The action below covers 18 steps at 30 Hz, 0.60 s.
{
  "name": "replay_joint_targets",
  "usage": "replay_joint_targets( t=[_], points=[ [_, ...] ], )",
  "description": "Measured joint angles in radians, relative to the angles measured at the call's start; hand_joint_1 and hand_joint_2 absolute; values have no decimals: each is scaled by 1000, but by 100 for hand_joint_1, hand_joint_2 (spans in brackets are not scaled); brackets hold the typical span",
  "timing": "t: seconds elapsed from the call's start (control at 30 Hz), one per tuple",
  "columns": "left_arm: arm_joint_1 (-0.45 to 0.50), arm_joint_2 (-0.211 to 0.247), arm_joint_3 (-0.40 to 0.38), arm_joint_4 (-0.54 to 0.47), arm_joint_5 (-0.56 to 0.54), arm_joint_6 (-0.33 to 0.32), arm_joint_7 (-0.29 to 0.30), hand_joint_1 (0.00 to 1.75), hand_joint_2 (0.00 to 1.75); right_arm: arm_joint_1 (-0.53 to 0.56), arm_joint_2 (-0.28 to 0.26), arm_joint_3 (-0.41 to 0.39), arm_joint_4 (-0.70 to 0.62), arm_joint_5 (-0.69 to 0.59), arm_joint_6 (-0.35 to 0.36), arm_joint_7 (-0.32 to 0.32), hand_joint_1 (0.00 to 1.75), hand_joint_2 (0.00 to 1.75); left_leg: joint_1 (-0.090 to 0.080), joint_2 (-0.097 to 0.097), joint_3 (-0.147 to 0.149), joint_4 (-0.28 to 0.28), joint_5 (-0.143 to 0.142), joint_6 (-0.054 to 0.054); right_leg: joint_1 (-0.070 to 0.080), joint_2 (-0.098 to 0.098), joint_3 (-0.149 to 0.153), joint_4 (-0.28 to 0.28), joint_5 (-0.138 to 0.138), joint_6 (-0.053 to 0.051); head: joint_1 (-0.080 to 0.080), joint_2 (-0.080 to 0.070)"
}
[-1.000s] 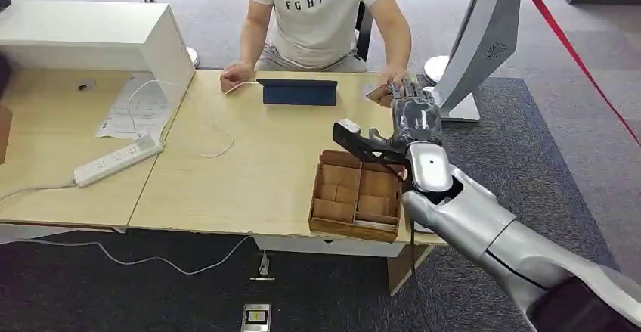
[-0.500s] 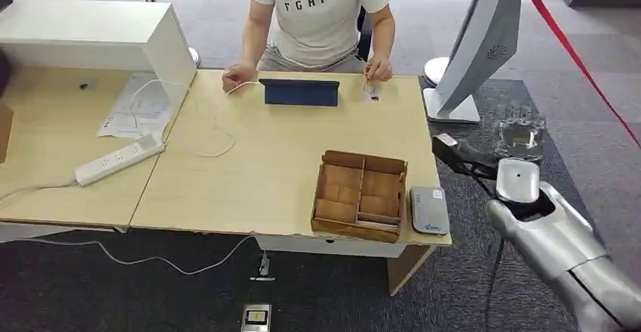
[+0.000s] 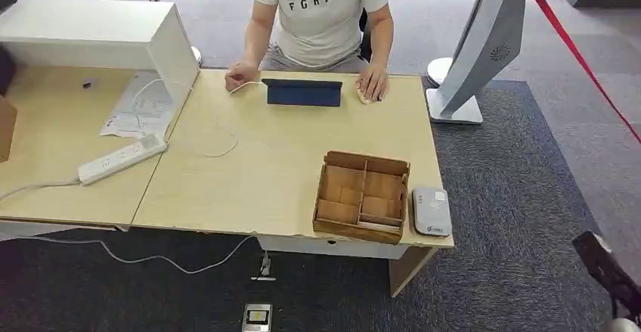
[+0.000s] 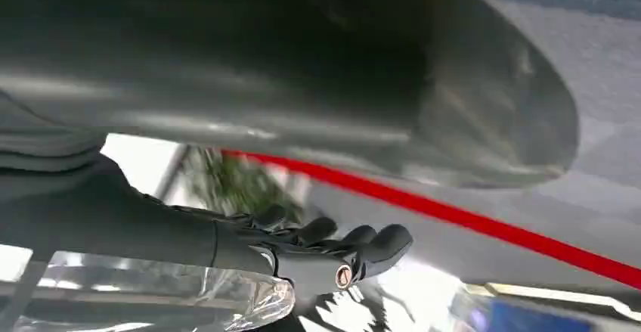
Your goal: Pass the card to the sensor for recognition and then transmit it.
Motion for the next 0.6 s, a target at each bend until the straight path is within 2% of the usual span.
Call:
replay_joint_targets(
  t=[0.07,0.13,0.17,0.27,0.3,0.37,0.47,0.6],
  points=[
    [-1,-8,0,-6,-9,2,24,0,0,71,24,-49,66,-226,-168,-21,0,0,0,2,0,0,-1,0,1,1,1,0,0,-1,1,0],
    [-2,-16,0,-13,-11,2,31,0,0,95,59,-66,137,-407,-297,-93,0,0,0,9,0,-1,-1,-1,1,9,-2,0,0,-1,0,0],
    [-3,-16,0,-13,-11,2,31,0,0,89,80,-65,193,-492,-346,-149,0,0,0,15,2,-1,-2,-1,1,14,-3,0,1,-3,0,0],
    [-10,-16,0,-15,-21,2,22,0,0,75,157,-75,341,-689,-434,-316,0,0,1,19,4,-2,-2,-1,2,17,-4,0,2,-4,1,0],
    [-11,-16,0,-15,-25,2,22,0,0,62,190,-80,387,-717,-462,-345,0,0,2,19,5,-3,-1,-2,3,18,-3,0,2,-4,1,0],
    [-14,-16,0,-15,-30,2,22,0,0,46,261,-80,479,-725,-495,-345,0,0,2,19,5,-3,-1,-3,4,19,-3,1,2,-5,1,0],
    [-14,-16,0,-18,-69,2,30,0,0,32,374,-67,584,-642,-434,-253,0,0,3,19,5,-4,0,-4,4,18,-3,2,2,-5,1,0],
    [-12,-15,0,-26,-106,2,35,0,0,22,490,-48,678,-606,-435,-239,0,0,4,19,5,-5,1,-6,4,18,-3,3,2,-6,0,0]
  ],
)
